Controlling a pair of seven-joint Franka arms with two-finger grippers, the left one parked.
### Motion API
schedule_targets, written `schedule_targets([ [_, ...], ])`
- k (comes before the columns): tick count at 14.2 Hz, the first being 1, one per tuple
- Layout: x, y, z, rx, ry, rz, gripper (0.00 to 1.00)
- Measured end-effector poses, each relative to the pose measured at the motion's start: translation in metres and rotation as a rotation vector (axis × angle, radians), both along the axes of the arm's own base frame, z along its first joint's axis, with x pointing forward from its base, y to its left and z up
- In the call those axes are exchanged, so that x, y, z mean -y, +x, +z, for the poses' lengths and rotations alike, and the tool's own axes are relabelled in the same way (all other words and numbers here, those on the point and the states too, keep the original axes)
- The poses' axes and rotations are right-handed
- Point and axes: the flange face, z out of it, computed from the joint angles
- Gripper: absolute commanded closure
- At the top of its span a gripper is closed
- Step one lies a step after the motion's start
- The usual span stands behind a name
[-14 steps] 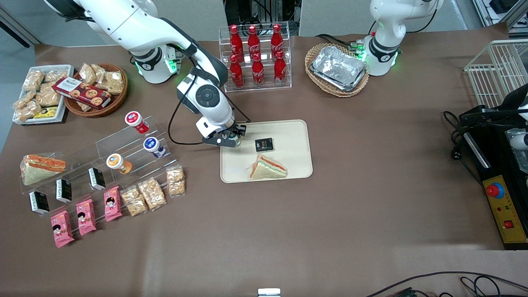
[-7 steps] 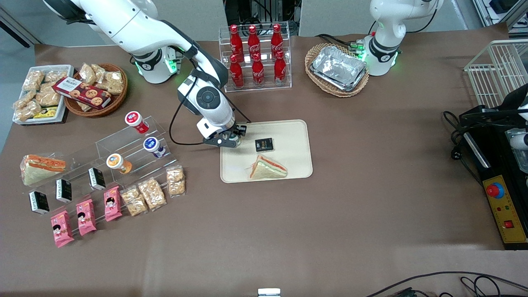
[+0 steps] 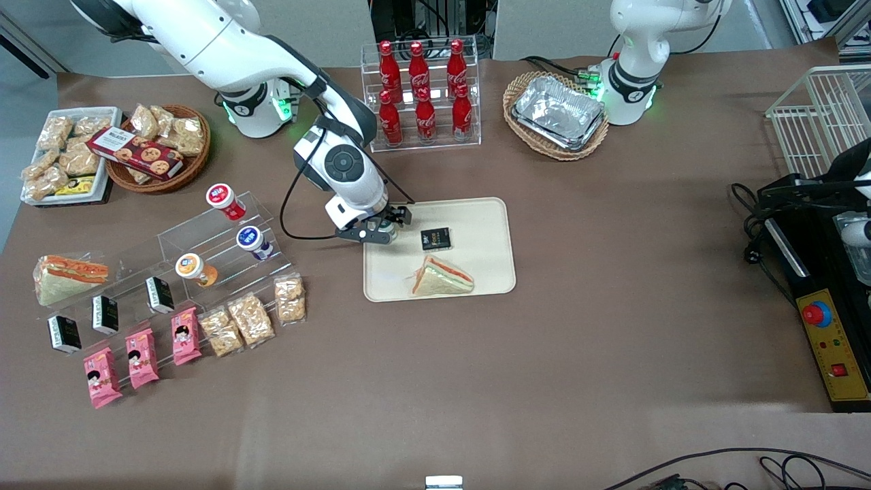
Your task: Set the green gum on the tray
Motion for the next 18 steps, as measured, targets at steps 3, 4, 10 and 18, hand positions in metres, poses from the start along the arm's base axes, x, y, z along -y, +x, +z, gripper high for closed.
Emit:
schedule_targets([
  [3, 0.0, 0.0, 0.0, 0.0, 0.0, 0.0, 0.0],
  [4, 0.0, 0.0, 0.0, 0.0, 0.0, -0.001, 0.0],
  [10, 0.003, 0.015, 0.018, 0.036, 0.006, -0.011, 0.0],
  [18, 0.064, 0.063, 0.231, -0.003, -0.141, 0.098, 0.0],
])
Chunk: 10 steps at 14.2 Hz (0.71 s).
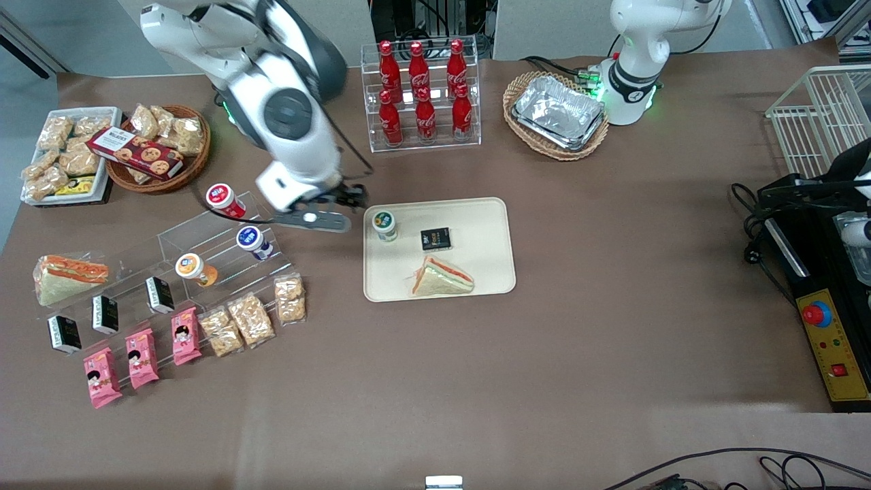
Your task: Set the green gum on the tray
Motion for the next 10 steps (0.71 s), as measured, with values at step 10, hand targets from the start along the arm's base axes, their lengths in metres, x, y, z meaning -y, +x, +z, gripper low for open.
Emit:
schedule_targets([
  [10, 0.278, 0.073, 0.133, 0.023, 0.056, 0.146, 0.0],
])
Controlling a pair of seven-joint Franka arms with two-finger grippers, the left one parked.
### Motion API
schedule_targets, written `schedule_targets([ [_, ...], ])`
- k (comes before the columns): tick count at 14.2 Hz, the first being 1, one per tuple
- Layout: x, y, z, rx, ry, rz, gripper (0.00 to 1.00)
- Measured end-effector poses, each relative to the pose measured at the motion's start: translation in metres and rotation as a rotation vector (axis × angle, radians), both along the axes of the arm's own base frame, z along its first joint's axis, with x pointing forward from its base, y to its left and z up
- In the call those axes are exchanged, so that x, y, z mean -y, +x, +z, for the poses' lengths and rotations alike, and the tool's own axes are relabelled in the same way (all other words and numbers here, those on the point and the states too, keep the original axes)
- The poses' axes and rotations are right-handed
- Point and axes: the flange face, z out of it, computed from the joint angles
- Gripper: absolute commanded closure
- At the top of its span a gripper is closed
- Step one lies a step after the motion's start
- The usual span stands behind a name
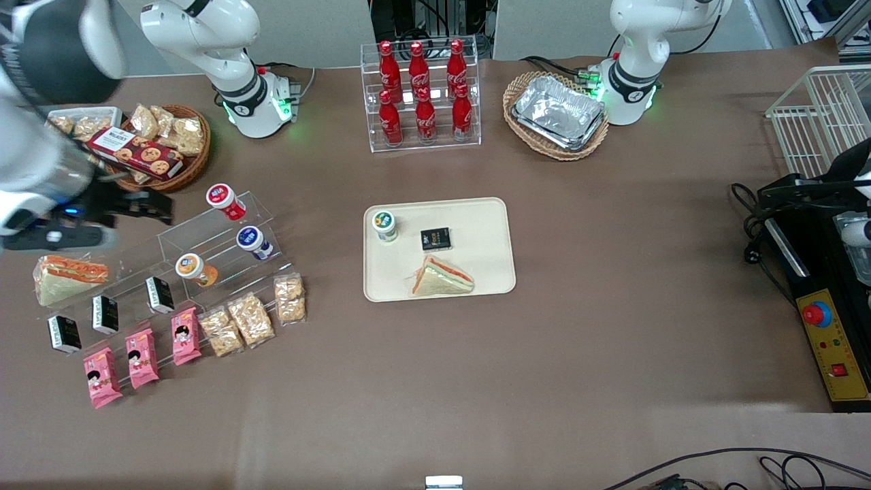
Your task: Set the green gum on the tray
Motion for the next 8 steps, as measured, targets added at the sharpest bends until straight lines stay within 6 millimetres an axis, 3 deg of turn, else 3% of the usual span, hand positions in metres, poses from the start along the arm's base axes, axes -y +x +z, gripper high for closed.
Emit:
schedule_targets([
  [3, 0.054, -0.003, 0.016, 0.026, 0.045, -0.028, 0.0],
  [5, 0.07, -0.004, 0.024, 0.035, 0.059, -0.046, 0.0],
  [8, 0.078, -0.006, 0.027, 0.035, 0.061, -0.06, 0.0],
])
